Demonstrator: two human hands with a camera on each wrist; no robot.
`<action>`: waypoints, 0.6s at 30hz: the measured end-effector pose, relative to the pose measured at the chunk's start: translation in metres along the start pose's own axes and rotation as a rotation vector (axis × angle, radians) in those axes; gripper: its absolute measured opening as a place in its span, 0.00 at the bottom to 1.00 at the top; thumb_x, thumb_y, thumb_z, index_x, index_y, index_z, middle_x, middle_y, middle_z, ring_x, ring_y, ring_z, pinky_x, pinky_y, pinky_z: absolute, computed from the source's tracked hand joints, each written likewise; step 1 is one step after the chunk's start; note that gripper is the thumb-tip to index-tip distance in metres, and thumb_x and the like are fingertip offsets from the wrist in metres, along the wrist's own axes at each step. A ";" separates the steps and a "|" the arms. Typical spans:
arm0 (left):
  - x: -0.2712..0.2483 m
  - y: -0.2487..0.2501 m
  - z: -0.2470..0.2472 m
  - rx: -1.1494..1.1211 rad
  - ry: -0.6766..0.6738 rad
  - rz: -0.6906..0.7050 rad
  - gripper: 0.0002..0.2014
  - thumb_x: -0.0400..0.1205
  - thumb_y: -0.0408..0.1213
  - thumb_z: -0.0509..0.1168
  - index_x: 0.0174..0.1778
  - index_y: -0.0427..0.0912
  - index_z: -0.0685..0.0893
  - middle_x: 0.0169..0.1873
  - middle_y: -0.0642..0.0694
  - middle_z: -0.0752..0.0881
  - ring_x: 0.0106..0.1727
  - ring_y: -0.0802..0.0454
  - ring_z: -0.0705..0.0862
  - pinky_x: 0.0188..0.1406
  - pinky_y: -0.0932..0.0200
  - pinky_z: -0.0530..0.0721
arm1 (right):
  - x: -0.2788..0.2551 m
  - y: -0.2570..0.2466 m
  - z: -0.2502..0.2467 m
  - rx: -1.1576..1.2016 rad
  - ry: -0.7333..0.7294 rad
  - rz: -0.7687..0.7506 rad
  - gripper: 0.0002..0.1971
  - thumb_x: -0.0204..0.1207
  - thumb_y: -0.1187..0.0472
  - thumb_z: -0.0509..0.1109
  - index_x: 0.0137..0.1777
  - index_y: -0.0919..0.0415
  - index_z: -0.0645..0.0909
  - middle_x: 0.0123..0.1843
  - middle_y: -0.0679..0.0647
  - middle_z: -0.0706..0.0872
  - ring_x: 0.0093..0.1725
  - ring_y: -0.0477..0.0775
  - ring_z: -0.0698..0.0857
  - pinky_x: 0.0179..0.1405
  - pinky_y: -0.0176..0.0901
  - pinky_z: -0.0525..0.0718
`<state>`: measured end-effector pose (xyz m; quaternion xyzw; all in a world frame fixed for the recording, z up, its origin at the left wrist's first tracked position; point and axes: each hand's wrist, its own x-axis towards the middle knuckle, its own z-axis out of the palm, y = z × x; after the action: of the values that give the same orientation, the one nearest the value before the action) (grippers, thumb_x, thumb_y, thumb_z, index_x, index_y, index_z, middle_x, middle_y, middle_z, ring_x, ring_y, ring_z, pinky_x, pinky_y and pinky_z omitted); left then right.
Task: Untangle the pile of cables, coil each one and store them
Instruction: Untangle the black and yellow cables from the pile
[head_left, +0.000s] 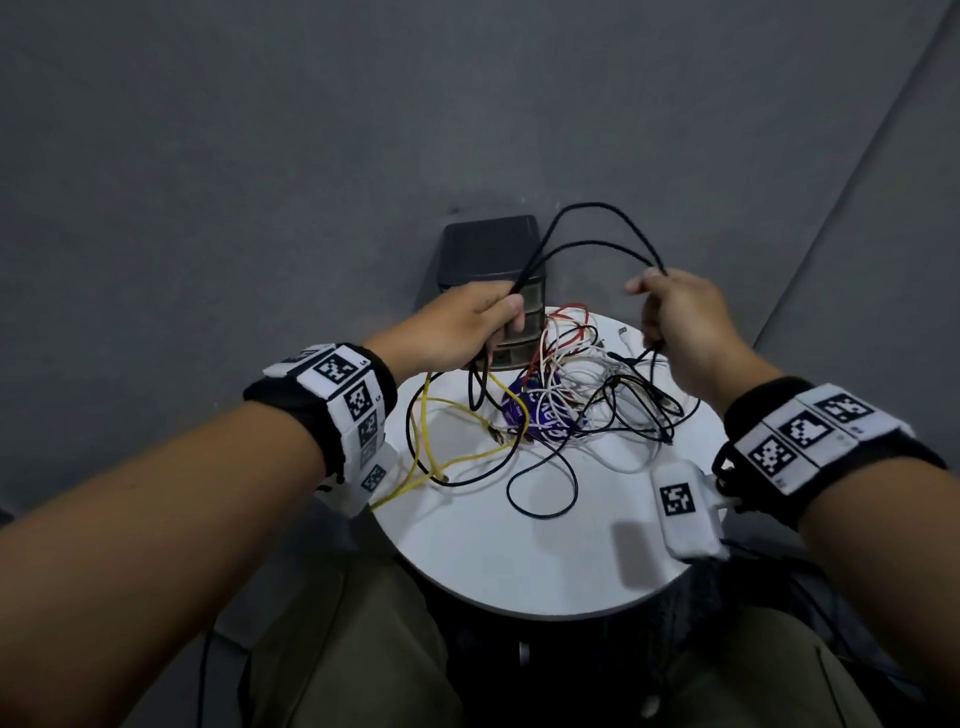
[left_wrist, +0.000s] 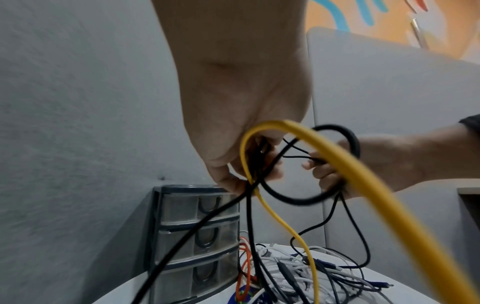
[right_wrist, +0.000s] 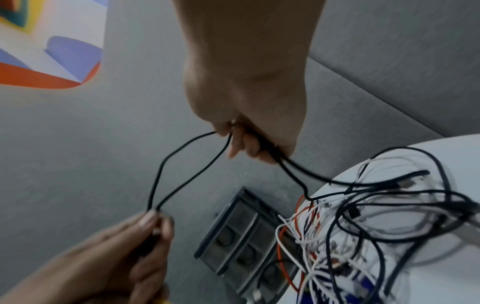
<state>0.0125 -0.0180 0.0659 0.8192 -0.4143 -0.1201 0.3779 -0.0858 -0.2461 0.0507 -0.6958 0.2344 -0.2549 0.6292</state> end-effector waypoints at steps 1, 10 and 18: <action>0.001 0.002 0.001 0.019 0.029 0.015 0.17 0.92 0.46 0.54 0.46 0.42 0.82 0.28 0.49 0.78 0.30 0.51 0.78 0.38 0.47 0.82 | -0.007 -0.002 0.005 0.012 -0.093 0.034 0.14 0.89 0.55 0.60 0.45 0.58 0.82 0.19 0.43 0.65 0.21 0.46 0.63 0.27 0.43 0.61; 0.006 0.025 0.015 0.072 -0.018 0.075 0.17 0.92 0.35 0.54 0.37 0.45 0.77 0.22 0.58 0.74 0.22 0.63 0.70 0.29 0.60 0.70 | -0.043 -0.021 0.047 0.116 -0.505 0.143 0.15 0.83 0.44 0.70 0.41 0.55 0.82 0.26 0.47 0.73 0.25 0.44 0.71 0.24 0.34 0.66; 0.008 0.017 0.021 0.088 -0.148 0.020 0.14 0.90 0.37 0.57 0.38 0.46 0.78 0.26 0.56 0.77 0.27 0.57 0.74 0.30 0.57 0.76 | -0.036 -0.016 0.060 0.031 -0.340 -0.006 0.12 0.87 0.59 0.67 0.42 0.62 0.82 0.22 0.46 0.81 0.18 0.40 0.77 0.18 0.31 0.71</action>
<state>-0.0030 -0.0415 0.0653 0.8197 -0.4541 -0.1583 0.3111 -0.0744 -0.1763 0.0595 -0.7197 0.1188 -0.1390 0.6698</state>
